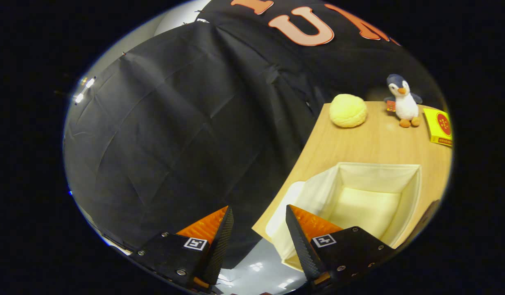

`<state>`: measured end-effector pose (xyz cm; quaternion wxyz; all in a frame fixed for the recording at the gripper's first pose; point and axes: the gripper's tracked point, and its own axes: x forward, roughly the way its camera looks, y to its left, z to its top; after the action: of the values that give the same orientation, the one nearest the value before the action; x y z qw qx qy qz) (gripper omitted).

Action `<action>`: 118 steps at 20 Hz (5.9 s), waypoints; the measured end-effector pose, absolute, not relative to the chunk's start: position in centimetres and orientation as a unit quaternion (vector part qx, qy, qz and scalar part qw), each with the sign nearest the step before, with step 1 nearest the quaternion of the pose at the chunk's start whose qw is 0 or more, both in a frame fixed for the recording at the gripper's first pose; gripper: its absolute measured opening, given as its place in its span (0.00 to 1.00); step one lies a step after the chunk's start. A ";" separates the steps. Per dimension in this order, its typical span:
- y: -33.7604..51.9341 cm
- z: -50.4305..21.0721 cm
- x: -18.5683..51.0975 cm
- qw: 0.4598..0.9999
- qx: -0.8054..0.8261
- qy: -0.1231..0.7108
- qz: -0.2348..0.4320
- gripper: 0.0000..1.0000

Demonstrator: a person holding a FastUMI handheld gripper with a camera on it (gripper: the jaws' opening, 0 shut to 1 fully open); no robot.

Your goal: Open the storage box then place both shoes into the box .Put the left shoe in first, then the right shoe, with the right side of both shoes facing outward in a uniform manner.

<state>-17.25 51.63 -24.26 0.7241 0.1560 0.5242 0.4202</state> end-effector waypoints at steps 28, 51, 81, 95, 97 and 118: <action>11.0 -43.1 -18.0 0.815 -0.065 0.561 0.132 0.74; 12.3 -39.0 -15.8 0.807 -0.012 0.581 0.103 0.03; 41.8 -37.9 -16.2 0.747 -0.069 0.628 0.209 0.03; 44.3 -40.3 -22.1 0.662 -0.010 0.708 0.247 0.21; 44.3 -37.7 -22.3 0.656 0.031 0.702 0.275 0.23; 15.6 -33.7 -17.4 0.749 0.156 0.620 0.175 0.96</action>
<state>-17.44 15.64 -33.74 0.7489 0.1560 0.6198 0.1753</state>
